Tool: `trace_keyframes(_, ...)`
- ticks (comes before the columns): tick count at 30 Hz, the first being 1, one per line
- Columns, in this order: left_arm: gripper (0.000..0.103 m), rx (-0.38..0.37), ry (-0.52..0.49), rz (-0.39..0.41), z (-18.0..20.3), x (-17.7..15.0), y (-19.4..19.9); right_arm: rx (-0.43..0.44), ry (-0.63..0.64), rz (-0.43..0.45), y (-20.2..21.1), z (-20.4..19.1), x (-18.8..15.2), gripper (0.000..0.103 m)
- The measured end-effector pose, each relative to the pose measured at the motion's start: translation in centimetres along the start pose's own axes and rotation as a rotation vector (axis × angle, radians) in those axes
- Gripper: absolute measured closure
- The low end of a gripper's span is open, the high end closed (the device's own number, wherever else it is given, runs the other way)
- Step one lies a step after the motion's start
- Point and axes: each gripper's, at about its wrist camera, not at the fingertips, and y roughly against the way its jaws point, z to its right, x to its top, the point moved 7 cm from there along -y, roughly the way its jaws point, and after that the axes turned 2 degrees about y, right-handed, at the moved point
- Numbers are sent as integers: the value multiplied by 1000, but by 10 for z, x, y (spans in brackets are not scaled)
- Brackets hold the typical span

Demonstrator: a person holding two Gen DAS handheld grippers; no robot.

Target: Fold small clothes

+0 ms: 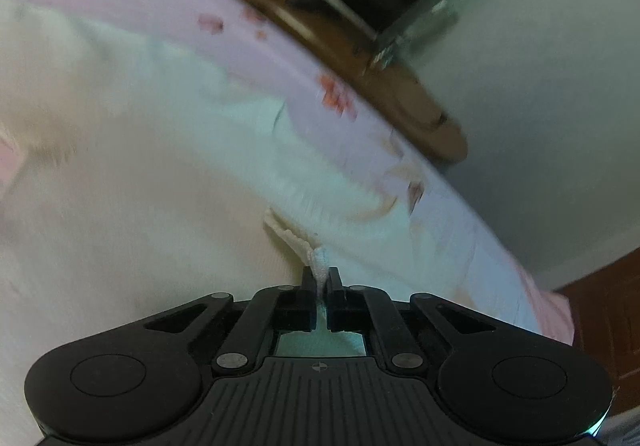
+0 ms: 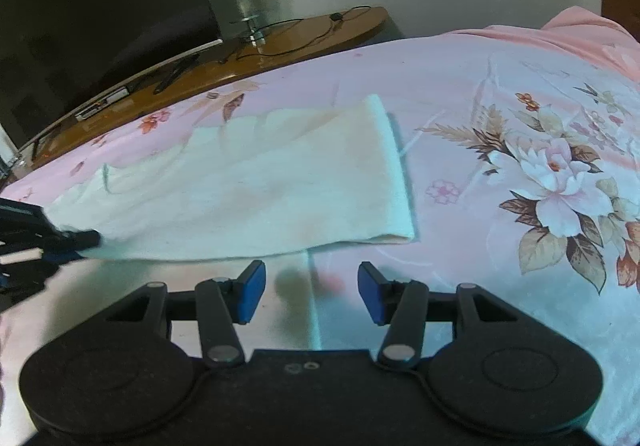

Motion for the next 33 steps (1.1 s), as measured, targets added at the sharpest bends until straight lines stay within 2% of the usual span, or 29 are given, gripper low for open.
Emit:
trace_keyframes(5,99,-46,1,119,2,36,38,-52,-2,11,-5,6,2,44)
trace_keyframes(9,99,-38,-21,198,-5,65,61,-51,29,-5,-17,-1,2,47)
trace_keyframes(10,99,-32,-15,214,-10,71,67,-51,36,-2,-19,-4,3,52)
trace_keyframes(11,99,-28,-2,228,-15,76,70,-44,42,1,-22,-7,4,63)
trace_keyframes(13,99,-15,7,251,-24,85,73,-40,45,5,-27,-13,7,77)
trace_keyframes(16,99,15,7,254,-42,85,71,-16,26,15,-34,-18,15,78)
trace_keyframes(21,99,89,49,253,-78,85,58,2,6,22,-40,-17,20,89)
trace_keyframes(26,99,165,60,216,-110,71,37,-26,5,63,-30,-12,16,98)
trace_keyframes(30,99,209,64,187,-127,57,28,-48,18,48,-34,-9,12,99)
trace_keyframes(33,99,225,26,173,-131,53,26,-59,-5,24,-34,0,9,102)
